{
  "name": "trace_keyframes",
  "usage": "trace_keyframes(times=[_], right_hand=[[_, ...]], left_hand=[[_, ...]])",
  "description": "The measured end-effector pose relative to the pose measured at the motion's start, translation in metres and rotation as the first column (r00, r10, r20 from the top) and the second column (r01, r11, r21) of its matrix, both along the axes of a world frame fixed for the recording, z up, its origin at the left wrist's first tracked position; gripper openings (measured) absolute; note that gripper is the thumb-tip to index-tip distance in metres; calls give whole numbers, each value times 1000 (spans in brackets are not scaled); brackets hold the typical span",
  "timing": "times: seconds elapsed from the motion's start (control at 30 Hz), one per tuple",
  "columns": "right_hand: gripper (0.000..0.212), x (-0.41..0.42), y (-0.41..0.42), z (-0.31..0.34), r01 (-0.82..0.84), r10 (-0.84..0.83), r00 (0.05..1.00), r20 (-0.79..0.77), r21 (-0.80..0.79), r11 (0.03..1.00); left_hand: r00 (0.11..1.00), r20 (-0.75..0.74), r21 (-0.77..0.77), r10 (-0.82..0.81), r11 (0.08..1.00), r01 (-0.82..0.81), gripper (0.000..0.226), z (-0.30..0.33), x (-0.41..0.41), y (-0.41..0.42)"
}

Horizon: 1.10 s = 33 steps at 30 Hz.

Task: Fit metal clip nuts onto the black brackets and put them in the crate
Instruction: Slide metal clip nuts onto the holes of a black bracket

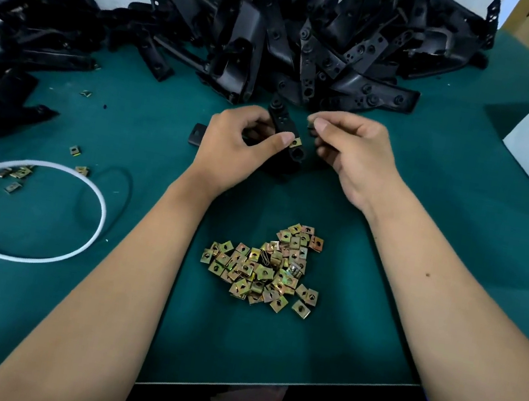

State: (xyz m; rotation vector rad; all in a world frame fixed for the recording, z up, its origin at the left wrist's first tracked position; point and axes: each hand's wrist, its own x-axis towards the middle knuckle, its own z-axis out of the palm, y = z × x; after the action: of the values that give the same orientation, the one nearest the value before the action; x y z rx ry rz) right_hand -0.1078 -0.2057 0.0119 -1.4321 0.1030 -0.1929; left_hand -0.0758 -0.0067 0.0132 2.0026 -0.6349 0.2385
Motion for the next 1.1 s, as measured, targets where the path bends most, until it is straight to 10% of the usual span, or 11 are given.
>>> trace_keyframes(times=[0.53,1.1], right_hand=[[33,-6,10,-3,3,1,1000,25,-181,984],[10,-7,19,4,174,-182,979,97,80,981]], left_hand=[[1000,-17,-28,-25,999,25,27,1,-3,0],[997,66,27,-38,999,37,27,5,-10,-4]])
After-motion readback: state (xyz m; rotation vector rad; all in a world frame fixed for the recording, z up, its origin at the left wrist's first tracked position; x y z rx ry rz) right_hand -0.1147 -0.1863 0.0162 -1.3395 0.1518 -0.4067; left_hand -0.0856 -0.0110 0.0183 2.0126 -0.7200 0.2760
